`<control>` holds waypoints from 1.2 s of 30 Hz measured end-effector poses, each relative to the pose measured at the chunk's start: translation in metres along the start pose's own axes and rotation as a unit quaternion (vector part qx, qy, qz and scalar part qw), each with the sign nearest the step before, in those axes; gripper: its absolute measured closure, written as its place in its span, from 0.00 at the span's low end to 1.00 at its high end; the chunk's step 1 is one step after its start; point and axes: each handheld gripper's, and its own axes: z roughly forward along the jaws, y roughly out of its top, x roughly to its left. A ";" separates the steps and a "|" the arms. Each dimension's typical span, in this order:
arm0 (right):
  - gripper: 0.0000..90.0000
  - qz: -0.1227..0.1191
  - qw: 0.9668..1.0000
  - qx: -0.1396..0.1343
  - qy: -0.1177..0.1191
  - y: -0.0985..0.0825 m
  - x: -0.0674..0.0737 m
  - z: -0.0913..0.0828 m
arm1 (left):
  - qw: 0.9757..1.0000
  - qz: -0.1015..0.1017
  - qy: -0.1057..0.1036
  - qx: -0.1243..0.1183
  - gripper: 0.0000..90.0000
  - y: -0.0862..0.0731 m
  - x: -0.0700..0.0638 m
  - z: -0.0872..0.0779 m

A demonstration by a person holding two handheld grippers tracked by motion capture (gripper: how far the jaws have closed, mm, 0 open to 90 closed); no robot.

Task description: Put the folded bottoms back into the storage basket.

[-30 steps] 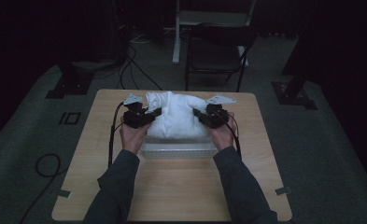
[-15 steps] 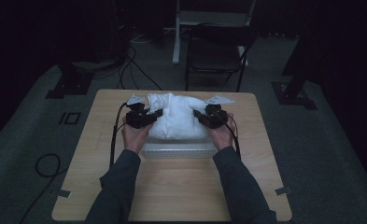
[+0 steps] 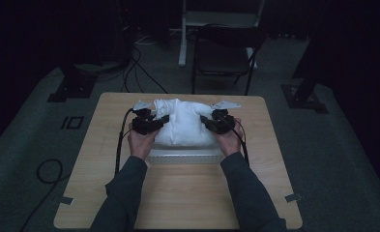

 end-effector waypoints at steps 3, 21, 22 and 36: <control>0.80 -0.002 1.000 0.003 0.001 -0.001 0.000 0.000 | 1.000 0.000 0.000 0.002 0.70 -0.001 0.000 0.001; 0.80 -0.006 1.000 0.017 0.002 -0.010 0.000 0.001 | 1.000 0.004 0.001 0.016 0.70 -0.011 0.000 0.007; 0.80 -0.007 1.000 0.018 0.003 -0.011 0.000 0.002 | 1.000 0.004 0.002 0.018 0.70 -0.012 0.000 0.007; 0.80 -0.004 0.999 0.031 0.007 -0.022 0.005 0.008 | 0.999 0.000 0.011 0.032 0.70 -0.021 0.002 0.010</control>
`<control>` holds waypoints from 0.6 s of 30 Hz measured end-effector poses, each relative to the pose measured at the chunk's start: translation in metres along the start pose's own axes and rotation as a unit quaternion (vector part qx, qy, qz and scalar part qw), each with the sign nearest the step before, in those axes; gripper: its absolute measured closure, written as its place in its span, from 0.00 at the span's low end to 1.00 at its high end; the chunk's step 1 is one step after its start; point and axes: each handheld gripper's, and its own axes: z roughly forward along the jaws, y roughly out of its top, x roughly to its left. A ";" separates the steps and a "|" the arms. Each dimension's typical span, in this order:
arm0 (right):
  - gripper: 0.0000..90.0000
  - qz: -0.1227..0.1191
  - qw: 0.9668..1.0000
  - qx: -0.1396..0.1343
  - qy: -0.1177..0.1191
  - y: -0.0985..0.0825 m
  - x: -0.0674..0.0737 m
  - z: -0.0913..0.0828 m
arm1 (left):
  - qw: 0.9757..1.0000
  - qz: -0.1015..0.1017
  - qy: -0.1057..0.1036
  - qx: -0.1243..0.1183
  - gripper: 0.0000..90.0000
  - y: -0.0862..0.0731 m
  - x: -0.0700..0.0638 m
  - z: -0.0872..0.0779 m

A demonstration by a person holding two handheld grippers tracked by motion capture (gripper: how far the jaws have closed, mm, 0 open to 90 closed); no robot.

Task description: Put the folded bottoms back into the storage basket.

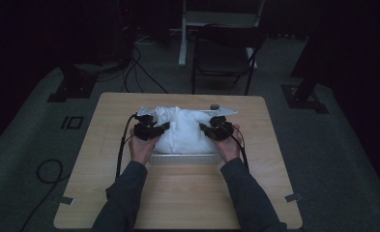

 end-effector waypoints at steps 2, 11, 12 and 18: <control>0.80 0.000 1.000 0.001 0.000 -0.001 0.000 0.000 | 1.000 0.000 0.001 0.001 0.70 -0.001 0.000 0.000; 0.80 0.000 1.000 0.009 0.002 -0.005 0.002 0.005 | 1.000 0.011 0.020 0.017 0.70 -0.006 -0.004 0.004; 0.80 0.000 1.000 0.010 0.002 -0.006 0.002 0.005 | 1.000 0.011 0.021 0.019 0.70 -0.006 -0.004 0.005; 0.80 -0.004 1.000 0.016 0.000 -0.008 0.004 0.007 | 0.999 0.013 0.032 0.025 0.70 -0.010 -0.006 0.007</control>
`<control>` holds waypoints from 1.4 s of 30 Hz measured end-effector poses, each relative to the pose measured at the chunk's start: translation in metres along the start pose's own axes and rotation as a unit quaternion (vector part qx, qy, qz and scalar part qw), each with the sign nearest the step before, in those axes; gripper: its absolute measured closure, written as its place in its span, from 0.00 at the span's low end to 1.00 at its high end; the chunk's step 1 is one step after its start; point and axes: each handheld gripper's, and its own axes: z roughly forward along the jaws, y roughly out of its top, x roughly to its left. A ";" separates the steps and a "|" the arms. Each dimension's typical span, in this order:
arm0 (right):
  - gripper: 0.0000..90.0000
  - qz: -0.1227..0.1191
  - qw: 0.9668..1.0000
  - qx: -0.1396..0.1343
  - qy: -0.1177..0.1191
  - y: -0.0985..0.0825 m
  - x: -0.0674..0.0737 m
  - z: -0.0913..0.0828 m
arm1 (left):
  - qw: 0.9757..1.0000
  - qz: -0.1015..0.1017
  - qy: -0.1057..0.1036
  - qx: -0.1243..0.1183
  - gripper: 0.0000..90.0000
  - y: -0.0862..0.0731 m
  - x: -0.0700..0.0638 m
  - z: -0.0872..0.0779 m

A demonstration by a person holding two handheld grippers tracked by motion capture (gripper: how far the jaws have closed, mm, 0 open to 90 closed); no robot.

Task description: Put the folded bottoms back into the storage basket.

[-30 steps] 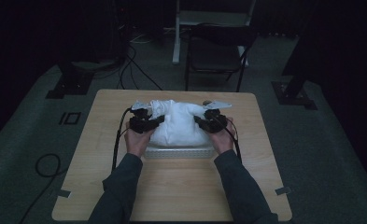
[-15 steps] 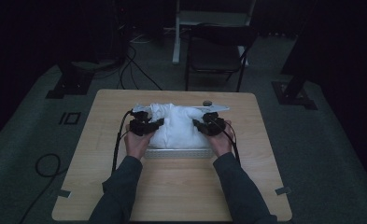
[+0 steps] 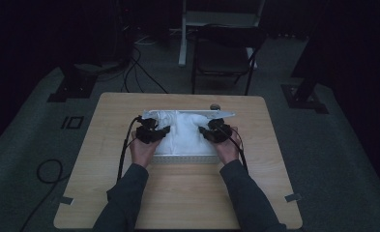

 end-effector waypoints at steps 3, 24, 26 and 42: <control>0.80 -0.001 1.000 0.004 -0.001 -0.001 0.000 0.001 | 1.000 -0.004 0.004 0.006 0.70 -0.001 -0.001 0.001; 0.79 0.004 1.000 0.026 0.000 -0.005 -0.001 0.007 | 0.999 0.026 0.023 0.041 0.68 0.000 -0.008 0.004; 0.79 0.004 1.000 0.027 0.000 -0.005 -0.001 0.008 | 0.998 0.026 0.024 0.042 0.68 0.000 -0.008 0.004; 0.79 -0.004 0.999 0.048 -0.001 -0.006 -0.004 0.014 | 0.996 0.022 0.033 0.079 0.57 -0.001 -0.005 0.005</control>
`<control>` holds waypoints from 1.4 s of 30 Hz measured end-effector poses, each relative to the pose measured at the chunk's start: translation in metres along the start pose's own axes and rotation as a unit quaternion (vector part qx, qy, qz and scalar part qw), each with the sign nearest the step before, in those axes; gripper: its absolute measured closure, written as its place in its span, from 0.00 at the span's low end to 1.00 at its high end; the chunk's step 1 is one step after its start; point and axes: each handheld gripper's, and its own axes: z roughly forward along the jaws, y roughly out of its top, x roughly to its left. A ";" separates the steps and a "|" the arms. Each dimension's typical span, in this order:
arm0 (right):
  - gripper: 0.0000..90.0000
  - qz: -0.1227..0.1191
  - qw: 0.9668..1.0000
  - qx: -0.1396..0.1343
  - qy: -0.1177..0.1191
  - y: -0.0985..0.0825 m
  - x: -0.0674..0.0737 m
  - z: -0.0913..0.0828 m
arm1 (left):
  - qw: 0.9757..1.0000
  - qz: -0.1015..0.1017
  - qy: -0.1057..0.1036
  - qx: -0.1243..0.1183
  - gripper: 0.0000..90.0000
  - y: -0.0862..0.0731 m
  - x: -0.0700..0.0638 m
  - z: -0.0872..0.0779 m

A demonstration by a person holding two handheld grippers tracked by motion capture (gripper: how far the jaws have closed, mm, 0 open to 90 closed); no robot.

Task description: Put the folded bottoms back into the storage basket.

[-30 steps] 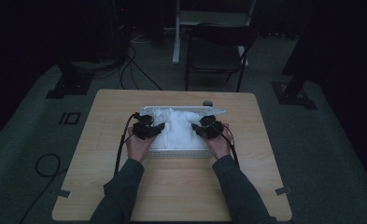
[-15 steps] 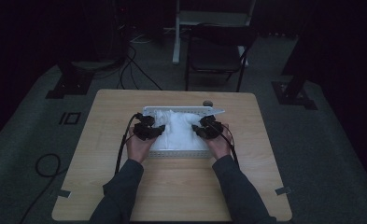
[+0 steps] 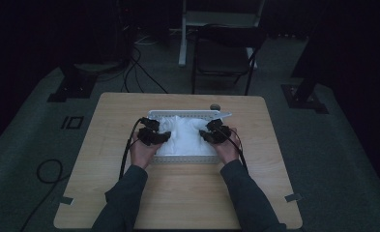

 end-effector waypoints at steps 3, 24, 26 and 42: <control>0.79 -0.004 1.000 0.004 0.001 0.001 0.000 0.001 | 1.000 0.002 0.001 0.004 0.56 -0.001 0.002 -0.001; 0.64 0.008 1.000 0.005 -0.027 0.003 -0.003 0.000 | 0.999 -0.021 -0.002 -0.028 0.52 -0.019 0.015 -0.012; 0.63 0.011 0.999 0.001 -0.033 0.003 -0.005 -0.003 | 0.999 -0.022 0.004 -0.034 0.52 -0.019 0.016 -0.015; 0.60 0.022 0.998 -0.037 -0.040 0.002 -0.016 -0.034 | 0.996 -0.032 0.017 -0.077 0.55 -0.024 0.031 -0.037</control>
